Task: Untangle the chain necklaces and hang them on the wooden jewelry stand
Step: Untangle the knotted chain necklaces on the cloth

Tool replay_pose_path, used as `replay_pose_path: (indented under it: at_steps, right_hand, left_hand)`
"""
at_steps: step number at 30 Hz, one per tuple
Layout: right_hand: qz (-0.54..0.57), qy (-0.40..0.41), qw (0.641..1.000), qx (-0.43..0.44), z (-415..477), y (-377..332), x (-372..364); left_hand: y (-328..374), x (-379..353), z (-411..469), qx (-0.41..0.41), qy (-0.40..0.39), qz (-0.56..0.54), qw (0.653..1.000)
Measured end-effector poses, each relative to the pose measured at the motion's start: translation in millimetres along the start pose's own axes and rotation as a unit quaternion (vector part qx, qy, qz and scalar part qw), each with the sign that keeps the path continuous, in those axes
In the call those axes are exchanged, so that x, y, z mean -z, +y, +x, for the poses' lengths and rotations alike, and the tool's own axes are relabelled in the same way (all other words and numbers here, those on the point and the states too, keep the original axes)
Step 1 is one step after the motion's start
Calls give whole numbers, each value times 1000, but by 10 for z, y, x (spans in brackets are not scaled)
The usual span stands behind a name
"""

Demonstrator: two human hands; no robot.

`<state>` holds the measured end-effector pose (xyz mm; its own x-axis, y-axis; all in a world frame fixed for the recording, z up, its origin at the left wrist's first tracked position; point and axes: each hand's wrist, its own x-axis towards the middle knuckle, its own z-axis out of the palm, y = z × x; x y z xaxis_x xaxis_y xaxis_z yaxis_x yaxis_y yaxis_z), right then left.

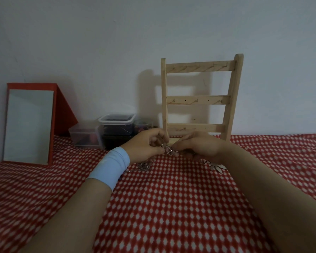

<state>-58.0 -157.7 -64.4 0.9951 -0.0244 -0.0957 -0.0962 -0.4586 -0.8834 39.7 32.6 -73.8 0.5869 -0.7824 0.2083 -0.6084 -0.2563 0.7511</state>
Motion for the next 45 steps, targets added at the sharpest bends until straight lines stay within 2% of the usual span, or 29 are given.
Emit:
replay_pose_path:
  at_steps: [5, 10, 16, 19, 21, 24, 29, 33, 38, 41, 45]
  right_hand:
    - [46, -8, 999, -1, 12, 23, -13]
    - [45, -3, 999, 4, 30, 52, 33]
    - [66, 6, 998, 23, 106, 124, 79]
    - [57, 1, 997, 42, 108, 142, 92]
    - [64, 4, 996, 58, 97, 131, 95]
    - [68, 20, 994, 78, 66, 98, 111]
    - [20, 38, 996, 72, 9, 49, 131]
    - [-62, 35, 996, 60, -15, -12, 111]
    - [-142, 70, 986, 49, 47, -5, 109]
    - [-182, 67, 979, 56, 101, 16, 73]
    - [-181, 84, 977, 80, 137, 47, 39]
  left_hand:
    - [-15, -5, -5, -12, 3, 22, 1000]
    - [-16, -27, -5, -10, 13, -9, 1000]
    - [-2, -65, 16, 36, -22, -76, 996]
    - [-26, -156, 40, 89, -33, -82, 992]
    - [-57, -194, 46, 124, -36, -154, 980]
    - [-73, -198, 8, 122, -60, -236, 962]
    - [-88, -118, -7, 86, -28, -215, 973]
    - [-84, -77, -4, 77, 31, -144, 986]
    - [-68, -86, 16, 41, 74, -80, 993]
    - [-45, -102, 25, 20, 81, -72, 994]
    - [-48, -92, 12, 20, 64, -58, 996]
